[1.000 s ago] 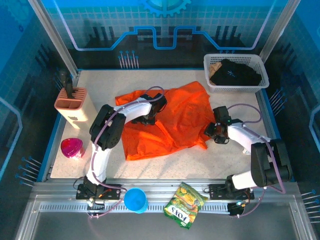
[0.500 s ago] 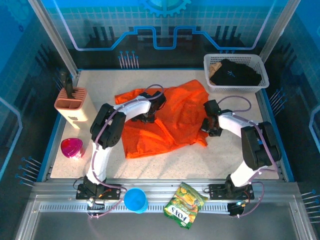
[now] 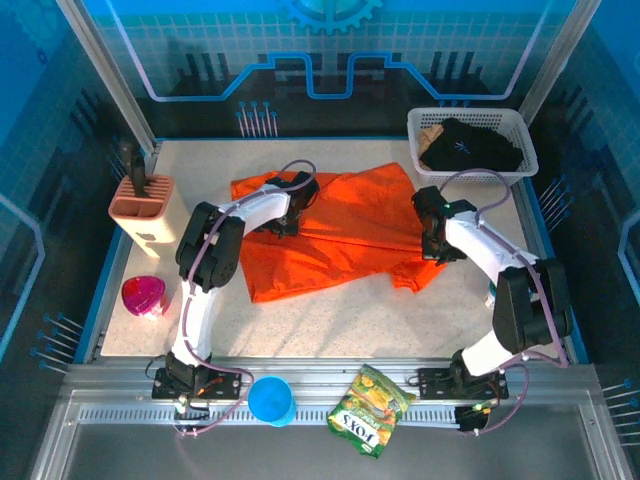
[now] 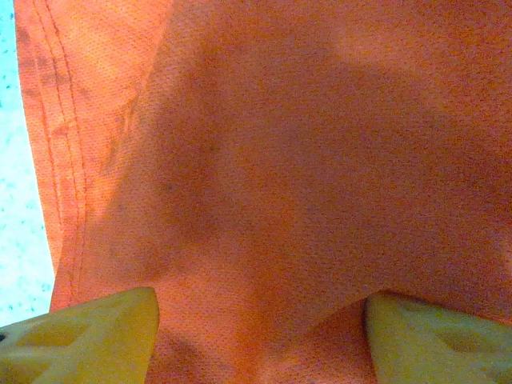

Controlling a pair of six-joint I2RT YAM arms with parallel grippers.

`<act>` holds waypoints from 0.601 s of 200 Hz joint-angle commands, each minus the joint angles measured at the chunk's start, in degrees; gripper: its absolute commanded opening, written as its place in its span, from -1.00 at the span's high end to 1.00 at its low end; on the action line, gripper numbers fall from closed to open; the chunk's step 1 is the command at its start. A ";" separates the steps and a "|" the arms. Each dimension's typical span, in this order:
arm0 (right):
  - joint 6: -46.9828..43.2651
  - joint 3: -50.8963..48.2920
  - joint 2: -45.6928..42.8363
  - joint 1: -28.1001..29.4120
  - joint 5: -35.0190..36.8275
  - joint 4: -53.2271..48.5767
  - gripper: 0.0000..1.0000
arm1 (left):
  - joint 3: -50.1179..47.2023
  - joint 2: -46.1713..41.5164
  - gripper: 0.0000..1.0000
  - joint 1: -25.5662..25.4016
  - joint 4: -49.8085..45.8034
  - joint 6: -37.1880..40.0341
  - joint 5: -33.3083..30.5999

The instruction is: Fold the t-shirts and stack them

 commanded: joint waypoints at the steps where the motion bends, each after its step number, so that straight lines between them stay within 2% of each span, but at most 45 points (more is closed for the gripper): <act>1: -3.24 2.95 4.66 -0.27 7.93 -6.81 1.00 | -1.75 0.96 -0.38 -0.05 0.63 2.73 -0.57; 39: -5.62 12.30 14.07 0.78 18.91 -10.00 0.99 | -4.28 -0.38 -0.39 -1.46 2.12 4.94 -2.82; 62: -6.46 16.17 17.13 1.60 22.64 -9.02 0.12 | -5.90 -1.14 -0.40 -1.96 3.29 5.71 -3.76; 72: -6.00 17.18 17.40 1.91 21.04 -9.37 -0.10 | -6.38 -1.43 -0.40 -2.10 3.62 5.91 -4.19; 85: -4.48 16.85 15.75 2.61 17.49 -9.48 -0.25 | -6.95 -2.06 -0.40 -2.42 3.82 5.98 -4.73; 109: -0.71 10.34 7.62 3.50 4.32 -6.00 -0.29 | -7.45 -5.17 -0.47 -3.30 3.67 6.05 -4.35; 120: 1.16 5.35 3.00 3.29 -1.74 -3.04 -0.29 | -7.22 -7.32 -0.56 -4.12 3.35 6.34 -3.80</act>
